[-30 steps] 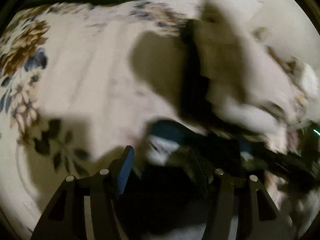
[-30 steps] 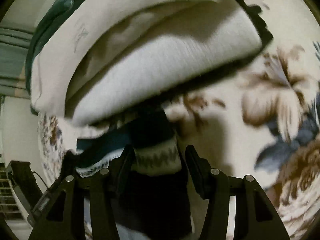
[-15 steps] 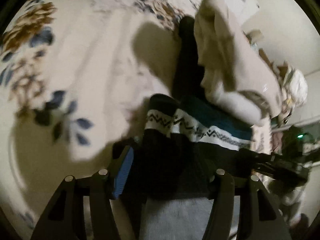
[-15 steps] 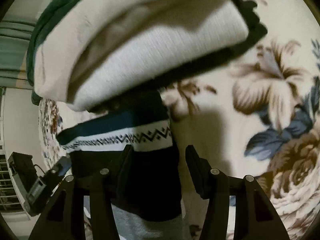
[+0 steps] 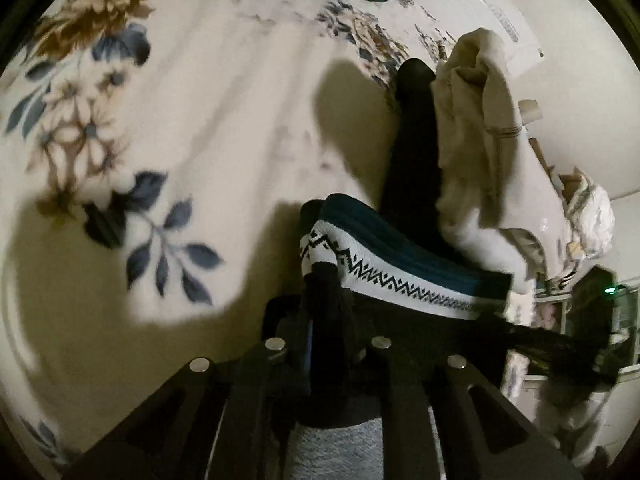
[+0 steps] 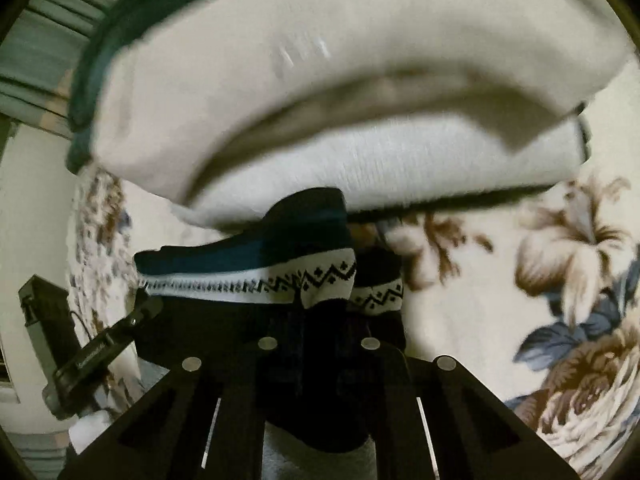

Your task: Fold small clothes

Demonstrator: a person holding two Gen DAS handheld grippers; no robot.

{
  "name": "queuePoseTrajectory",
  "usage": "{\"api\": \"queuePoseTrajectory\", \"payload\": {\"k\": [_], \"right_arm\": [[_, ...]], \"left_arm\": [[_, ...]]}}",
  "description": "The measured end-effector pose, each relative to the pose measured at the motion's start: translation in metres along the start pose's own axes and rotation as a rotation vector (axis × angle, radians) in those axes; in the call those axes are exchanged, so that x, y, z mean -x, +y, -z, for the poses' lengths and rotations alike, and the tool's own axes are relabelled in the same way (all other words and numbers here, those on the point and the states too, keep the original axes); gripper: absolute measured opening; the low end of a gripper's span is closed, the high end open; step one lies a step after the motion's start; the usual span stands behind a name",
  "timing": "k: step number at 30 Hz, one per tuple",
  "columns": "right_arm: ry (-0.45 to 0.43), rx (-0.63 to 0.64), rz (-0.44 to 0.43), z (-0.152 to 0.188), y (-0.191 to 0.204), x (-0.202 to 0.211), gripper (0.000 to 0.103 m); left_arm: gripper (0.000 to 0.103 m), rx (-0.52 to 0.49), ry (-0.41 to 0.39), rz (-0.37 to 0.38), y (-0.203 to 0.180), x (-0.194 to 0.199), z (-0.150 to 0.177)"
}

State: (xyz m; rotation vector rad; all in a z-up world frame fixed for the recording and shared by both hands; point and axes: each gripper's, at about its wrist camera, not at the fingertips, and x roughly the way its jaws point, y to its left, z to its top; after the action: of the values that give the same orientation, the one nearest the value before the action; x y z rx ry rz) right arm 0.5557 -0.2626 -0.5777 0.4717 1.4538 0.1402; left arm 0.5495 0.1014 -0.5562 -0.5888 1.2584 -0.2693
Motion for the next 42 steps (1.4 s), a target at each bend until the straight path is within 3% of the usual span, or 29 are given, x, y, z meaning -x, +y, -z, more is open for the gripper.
{"api": "queuePoseTrajectory", "payload": {"k": [2, 4, 5, 9, 12, 15, 18, 20, 24, 27, 31, 34, 36, 38, 42], "right_arm": [[0.011, -0.022, -0.021, 0.005, -0.011, 0.010, 0.037], [0.009, -0.040, -0.056, 0.013, -0.023, 0.020, 0.056], [0.019, -0.051, -0.084, 0.019, -0.031, 0.026, 0.064], [0.081, -0.107, -0.199, 0.050, -0.067, 0.043, 0.075], [0.138, -0.099, -0.258, 0.070, -0.086, 0.047, 0.084], [0.202, -0.083, -0.288, 0.080, -0.099, 0.043, 0.085], [0.267, -0.050, -0.335, 0.076, -0.103, 0.031, 0.085], [0.288, -0.018, -0.347, 0.065, -0.101, 0.023, 0.085], [0.340, 0.019, -0.385, 0.035, -0.085, -0.012, 0.087], [0.376, 0.032, -0.420, 0.015, -0.067, -0.043, 0.087], [0.386, 0.015, -0.452, -0.003, -0.045, -0.078, 0.087], [0.380, -0.011, -0.474, -0.006, -0.030, -0.096, 0.088], [0.362, -0.012, -0.468, -0.006, -0.022, -0.101, 0.084], [0.358, 0.010, -0.439, -0.002, -0.018, -0.105, 0.050], [0.365, -0.029, -0.456, -0.002, -0.020, -0.110, 0.050]], "left_arm": [[0.027, -0.028, -0.033, 0.032, -0.007, 0.022, 0.007], [0.063, -0.047, -0.085, 0.084, -0.011, 0.049, 0.024], [0.064, -0.037, -0.112, 0.103, -0.010, 0.064, 0.035], [0.064, 0.072, -0.127, 0.149, 0.007, 0.102, 0.084], [0.064, 0.153, -0.131, 0.120, 0.018, 0.122, 0.140], [0.064, 0.307, -0.106, 0.129, 0.032, 0.115, 0.202], [0.064, 0.439, -0.076, 0.188, 0.033, 0.083, 0.243], [0.064, 0.488, -0.100, 0.236, 0.027, 0.062, 0.256], [0.064, 0.555, -0.154, 0.313, 0.014, 0.022, 0.264], [0.064, 0.632, -0.183, 0.329, 0.018, 0.003, 0.256], [0.064, 0.732, -0.229, 0.350, 0.029, -0.009, 0.253], [0.064, 0.752, -0.260, 0.344, 0.028, -0.007, 0.253], [0.064, 0.760, -0.275, 0.339, 0.026, -0.004, 0.252], [0.064, 0.769, -0.270, 0.342, 0.026, -0.001, 0.255], [0.065, 0.772, -0.254, 0.371, 0.025, 0.018, 0.271]]}}
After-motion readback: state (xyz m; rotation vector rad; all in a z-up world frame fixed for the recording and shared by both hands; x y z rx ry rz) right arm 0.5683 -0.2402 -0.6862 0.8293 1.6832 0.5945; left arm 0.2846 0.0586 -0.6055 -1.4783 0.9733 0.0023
